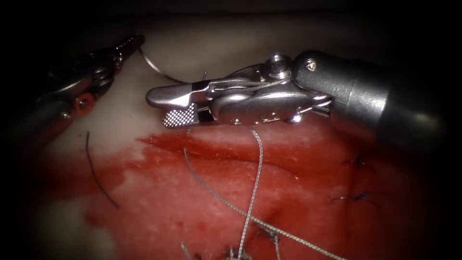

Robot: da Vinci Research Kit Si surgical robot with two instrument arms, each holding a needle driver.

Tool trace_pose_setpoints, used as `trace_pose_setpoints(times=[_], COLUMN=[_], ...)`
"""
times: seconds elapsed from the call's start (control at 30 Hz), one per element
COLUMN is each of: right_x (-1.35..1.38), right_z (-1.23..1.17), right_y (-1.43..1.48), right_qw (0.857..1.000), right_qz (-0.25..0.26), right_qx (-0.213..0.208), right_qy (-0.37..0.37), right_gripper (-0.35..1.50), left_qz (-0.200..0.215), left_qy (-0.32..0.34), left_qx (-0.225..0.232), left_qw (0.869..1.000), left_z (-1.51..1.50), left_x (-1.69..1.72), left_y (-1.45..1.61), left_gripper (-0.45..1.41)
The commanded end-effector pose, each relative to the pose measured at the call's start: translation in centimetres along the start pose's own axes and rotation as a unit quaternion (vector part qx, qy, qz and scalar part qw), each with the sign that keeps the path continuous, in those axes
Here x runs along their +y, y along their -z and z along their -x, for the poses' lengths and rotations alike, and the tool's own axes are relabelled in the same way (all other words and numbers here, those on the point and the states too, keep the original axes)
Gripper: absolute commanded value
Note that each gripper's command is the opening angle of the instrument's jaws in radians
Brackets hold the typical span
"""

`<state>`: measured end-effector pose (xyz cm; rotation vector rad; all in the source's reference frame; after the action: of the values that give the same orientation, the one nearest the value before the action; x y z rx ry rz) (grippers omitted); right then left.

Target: Wound Closure

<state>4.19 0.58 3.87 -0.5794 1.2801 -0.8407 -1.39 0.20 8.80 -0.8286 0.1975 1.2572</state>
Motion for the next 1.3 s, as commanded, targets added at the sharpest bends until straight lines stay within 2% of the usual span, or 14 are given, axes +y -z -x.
trace_pose_setpoints(times=[0.03, 0.13, 0.2, 0.23, 0.3, 0.6, 0.7, 0.77, 0.97, 1.03, 1.17, 1.2, 1.23, 1.3], right_x=[0.07, -0.05, -0.14, -0.17, -0.21, -0.29, -0.27, -0.26, -0.40, -0.50, -0.53, -0.53, -0.52, -0.51], right_z=[0.05, 0.13, 0.22, 0.24, 0.24, 0.03, -0.02, -0.01, 0.25, 0.36, 0.42, 0.42, 0.41, 0.39], right_y=[-0.05, -0.04, 0.01, 0.01, -0.01, -0.33, -0.46, -0.52, -0.59, -0.60, -0.59, -0.59, -0.60, -0.61], right_qw=[0.999, 0.991, 0.975, 0.971, 0.964, 0.936, 0.929, 0.926, 0.905, 0.894, 0.889, 0.889, 0.892, 0.893], right_qz=[0.005, 0.010, 0.020, 0.023, 0.028, 0.090, 0.098, 0.091, 0.091, 0.087, 0.081, 0.079, 0.068, 0.057], right_qx=[-0.041, -0.134, -0.216, -0.231, -0.251, -0.309, -0.327, -0.347, -0.403, -0.429, -0.443, -0.443, -0.439, -0.439], right_qy=[0.003, -0.017, -0.052, -0.065, -0.082, -0.143, -0.145, -0.120, -0.104, -0.093, -0.080, -0.081, -0.085, -0.082], right_gripper=[1.21, 1.21, 1.04, 0.84, 0.74, 1.08, 1.02, 0.91, 0.92, 0.50, 0.45, 0.30, 0.00, -0.17], left_qz=[-0.004, -0.023, -0.031, -0.033, -0.032, -0.028, -0.028, -0.029, -0.035, -0.036, -0.036, -0.036, -0.037, -0.036], left_qy=[0.003, 0.013, 0.024, 0.019, 0.018, 0.021, 0.021, 0.023, 0.030, 0.031, 0.032, 0.033, 0.030, 0.027], left_qx=[0.006, 0.015, 0.021, 0.024, 0.028, 0.038, 0.040, 0.041, 0.040, 0.040, 0.039, 0.040, 0.040, 0.040], left_qw=[1.000, 1.000, 0.999, 0.999, 0.999, 0.999, 0.999, 0.998, 0.998, 0.998, 0.998, 0.998, 0.998, 0.998], left_z=[-0.17, -0.24, -0.27, -0.27, -0.27, -0.23, -0.18, -0.17, -0.18, -0.17, -0.17, -0.17, -0.17, -0.16], left_x=[0.05, 0.04, 0.05, 0.05, 0.07, 0.10, 0.09, 0.09, 0.11, 0.11, 0.11, 0.11, 0.11, 0.12], left_y=[-0.02, 0.02, 0.05, 0.05, 0.05, 0.02, -0.01, -0.02, 0.01, 0.01, 0.01, 0.01, 0.01, 0.00], left_gripper=[-0.45, -0.45, -0.45, -0.45, -0.45, -0.45, -0.45, -0.45, -0.45, -0.45, -0.45, -0.45, -0.45, -0.45])
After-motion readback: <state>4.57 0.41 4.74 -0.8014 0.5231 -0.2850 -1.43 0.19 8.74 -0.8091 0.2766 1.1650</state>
